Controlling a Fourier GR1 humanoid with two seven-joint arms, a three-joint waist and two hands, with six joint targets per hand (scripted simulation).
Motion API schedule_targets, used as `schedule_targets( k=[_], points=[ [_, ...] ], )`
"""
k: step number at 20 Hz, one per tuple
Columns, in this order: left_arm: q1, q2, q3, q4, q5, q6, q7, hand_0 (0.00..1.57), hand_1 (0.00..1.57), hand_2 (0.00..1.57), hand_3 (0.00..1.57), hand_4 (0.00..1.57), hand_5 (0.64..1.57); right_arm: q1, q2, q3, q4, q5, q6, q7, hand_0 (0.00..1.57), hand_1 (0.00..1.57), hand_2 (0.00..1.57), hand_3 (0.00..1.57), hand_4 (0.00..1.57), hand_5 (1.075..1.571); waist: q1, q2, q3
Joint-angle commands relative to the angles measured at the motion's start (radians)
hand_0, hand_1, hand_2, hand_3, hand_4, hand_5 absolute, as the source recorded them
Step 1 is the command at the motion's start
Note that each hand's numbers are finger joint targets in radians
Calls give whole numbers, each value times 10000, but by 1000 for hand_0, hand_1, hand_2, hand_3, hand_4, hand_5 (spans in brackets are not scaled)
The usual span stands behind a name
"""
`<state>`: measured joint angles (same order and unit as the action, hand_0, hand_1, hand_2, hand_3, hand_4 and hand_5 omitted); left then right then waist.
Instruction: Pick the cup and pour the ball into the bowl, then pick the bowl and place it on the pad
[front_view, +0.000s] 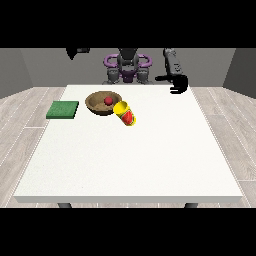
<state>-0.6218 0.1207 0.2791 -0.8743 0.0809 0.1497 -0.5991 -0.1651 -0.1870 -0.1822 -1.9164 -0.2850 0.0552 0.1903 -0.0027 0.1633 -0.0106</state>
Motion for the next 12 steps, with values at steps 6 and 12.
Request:
schedule_targets(
  k=[6,12],
  points=[
    [-1080,3262,1652,1003,1995,-3797,123,0,0,0,0,0,1537,-12,857,1212,-604,1159,-715,-299,0,0,0,0,484,1569,-297,1561,98],
    [-2094,4452,1269,356,1847,-4064,1842,0,0,0,0,0,1521,-564,1139,567,2344,1014,-639,-1727,0,0,0,0,412,1568,383,1553,122]
  ],
)
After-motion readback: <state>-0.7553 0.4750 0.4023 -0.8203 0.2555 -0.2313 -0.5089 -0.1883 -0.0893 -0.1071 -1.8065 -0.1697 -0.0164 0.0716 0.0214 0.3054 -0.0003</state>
